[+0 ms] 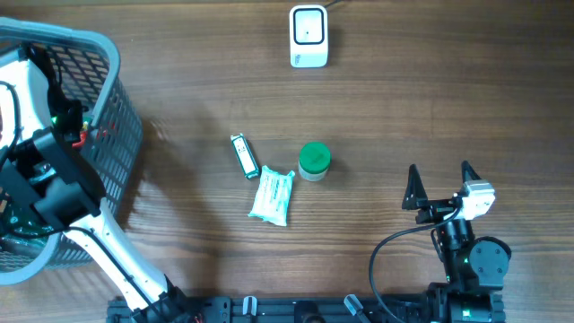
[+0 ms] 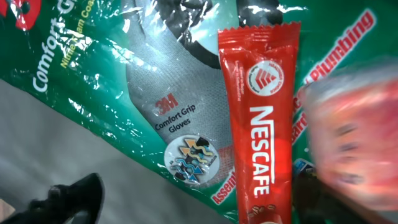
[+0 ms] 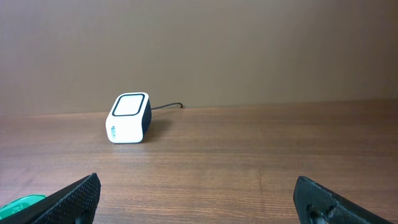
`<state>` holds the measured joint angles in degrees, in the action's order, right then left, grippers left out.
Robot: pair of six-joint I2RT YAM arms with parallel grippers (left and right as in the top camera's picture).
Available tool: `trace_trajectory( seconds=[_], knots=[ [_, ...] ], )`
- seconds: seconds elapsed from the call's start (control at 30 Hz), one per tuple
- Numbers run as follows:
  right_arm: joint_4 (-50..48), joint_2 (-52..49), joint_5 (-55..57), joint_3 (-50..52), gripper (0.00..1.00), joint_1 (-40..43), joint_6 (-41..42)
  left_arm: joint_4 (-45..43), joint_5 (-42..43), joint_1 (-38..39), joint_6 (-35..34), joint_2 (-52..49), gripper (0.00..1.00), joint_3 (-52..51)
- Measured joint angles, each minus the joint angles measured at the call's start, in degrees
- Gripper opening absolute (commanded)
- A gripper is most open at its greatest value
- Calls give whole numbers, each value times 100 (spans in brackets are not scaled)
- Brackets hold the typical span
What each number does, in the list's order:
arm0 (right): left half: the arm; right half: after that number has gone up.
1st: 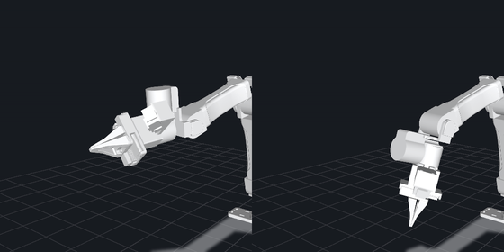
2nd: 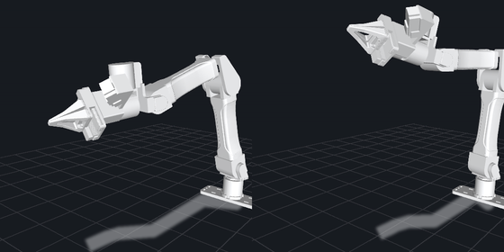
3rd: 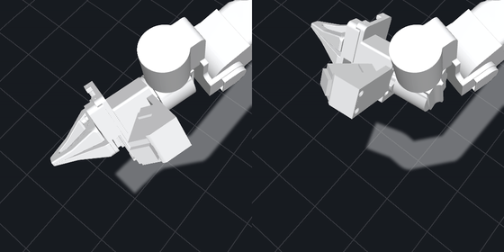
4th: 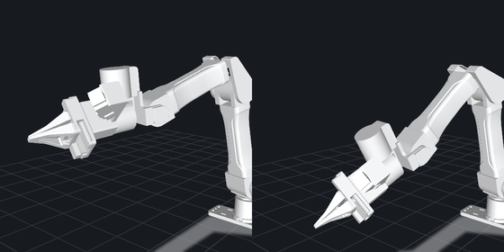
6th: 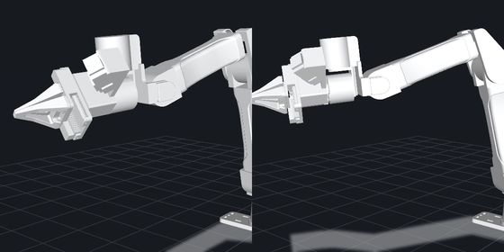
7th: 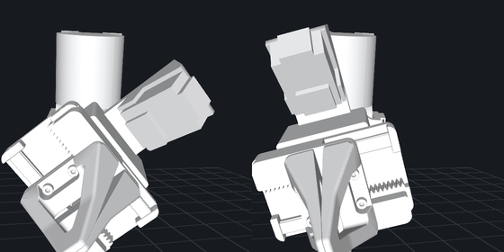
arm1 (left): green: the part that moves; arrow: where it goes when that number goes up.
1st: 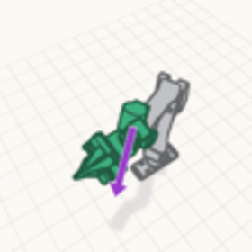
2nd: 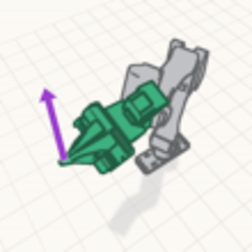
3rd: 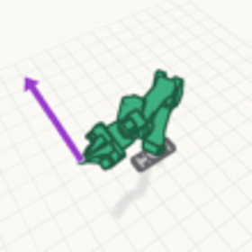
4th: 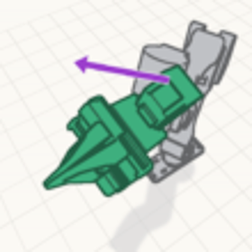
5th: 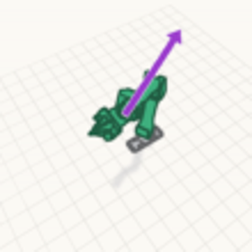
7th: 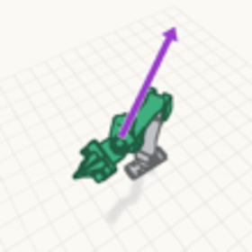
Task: Scan the item barcode
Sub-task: 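Reach into the basket and grasp the red Nescafe sachet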
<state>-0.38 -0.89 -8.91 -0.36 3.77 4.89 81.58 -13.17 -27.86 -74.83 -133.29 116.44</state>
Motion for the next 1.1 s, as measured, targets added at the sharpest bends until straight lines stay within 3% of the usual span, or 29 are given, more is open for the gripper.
trace_trajectory(
  seconds=[0.07, 0.13, 0.3, 0.37, 0.43, 0.53, 0.63, 0.77, 0.87, 1.0, 1.03, 1.1],
  knots=[
    [0, 0, 0, 0, 100, 0, 0, -7, 2, 44, -42, -4, 63, -24],
    [0, 0, 0, 0, 100, 0, 0, -9, 0, 127, -24, -20, 33, -122],
    [0, 0, 0, 0, 100, 0, 0, 4, -66, 321, -17, -33, 9, -367],
    [0, 0, 0, 0, 100, 0, 0, 72, -144, 365, -7, -39, 7, -382],
    [0, 0, 0, 0, 100, 0, 0, 114, -238, 415, -28, -52, 29, -422],
    [0, 0, 0, 0, 100, 0, 0, 173, -352, 446, -7, -55, 80, -433],
    [0, 0, 0, 0, 100, 0, 0, 278, -551, 461, -57, -42, 90, -428],
    [0, 0, 0, 0, 100, 0, 0, 247, -699, 501, -70, -55, 88, -442],
    [0, 0, 0, 0, 100, 0, 0, 31, -737, 520, -83, 20, 73, -629],
    [0, 0, 0, 0, 100, 0, 0, -501, -780, 542, -111, 173, 10, -997],
    [0, 0, 0, 0, 99, 0, 0, -597, -800, 542, -92, 170, 4, -1025],
    [0, 0, 0, 0, 100, 0, 0, -603, -820, 535, -57, 160, 4, -1051]
  ],
)
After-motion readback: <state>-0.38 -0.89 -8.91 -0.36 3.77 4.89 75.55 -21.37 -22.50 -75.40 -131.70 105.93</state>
